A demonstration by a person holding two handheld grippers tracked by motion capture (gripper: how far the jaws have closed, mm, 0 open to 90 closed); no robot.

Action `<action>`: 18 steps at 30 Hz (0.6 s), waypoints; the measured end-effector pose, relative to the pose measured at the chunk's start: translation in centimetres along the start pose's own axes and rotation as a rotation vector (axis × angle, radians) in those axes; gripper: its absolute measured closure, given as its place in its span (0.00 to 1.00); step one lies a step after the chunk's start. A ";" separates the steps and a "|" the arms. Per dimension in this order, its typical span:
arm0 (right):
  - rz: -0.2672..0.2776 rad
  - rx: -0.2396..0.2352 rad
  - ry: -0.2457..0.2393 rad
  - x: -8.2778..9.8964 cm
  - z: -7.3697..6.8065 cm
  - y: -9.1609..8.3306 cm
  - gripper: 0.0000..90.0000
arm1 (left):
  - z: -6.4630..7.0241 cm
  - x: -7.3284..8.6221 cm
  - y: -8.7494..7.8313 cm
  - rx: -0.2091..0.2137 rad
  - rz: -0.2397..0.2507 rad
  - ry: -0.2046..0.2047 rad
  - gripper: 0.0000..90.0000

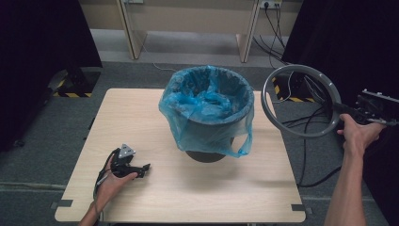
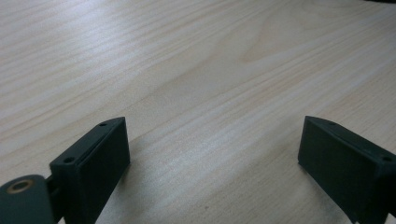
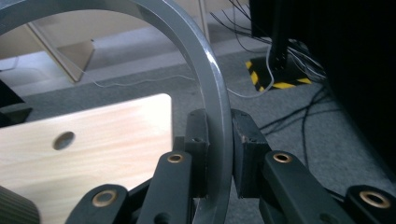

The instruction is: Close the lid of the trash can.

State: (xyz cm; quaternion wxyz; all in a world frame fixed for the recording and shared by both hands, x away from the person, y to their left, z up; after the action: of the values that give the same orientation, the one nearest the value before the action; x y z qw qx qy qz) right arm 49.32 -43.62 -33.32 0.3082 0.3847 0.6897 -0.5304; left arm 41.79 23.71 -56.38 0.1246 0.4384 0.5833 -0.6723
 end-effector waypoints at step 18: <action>0.019 -0.136 -0.074 -4.7 -8.0 0.6 0.87 | 0.0 0.0 0.0 0.000 0.000 0.000 0.09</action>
State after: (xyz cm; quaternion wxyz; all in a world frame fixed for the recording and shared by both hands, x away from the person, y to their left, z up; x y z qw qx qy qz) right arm 52.13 -36.78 -27.72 0.3640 0.3497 0.7086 -0.4931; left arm 41.79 23.72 -56.38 0.1247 0.4382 0.5834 -0.6724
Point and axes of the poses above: each handheld gripper's, and its own axes: y roughly forward along the jaws, x roughly out of its underside, z roughly to its right, the point moved 6 cm from there along y, roughly forward along the jaws, and after that the axes turned 7 degrees about -x, right-handed, at the moved point
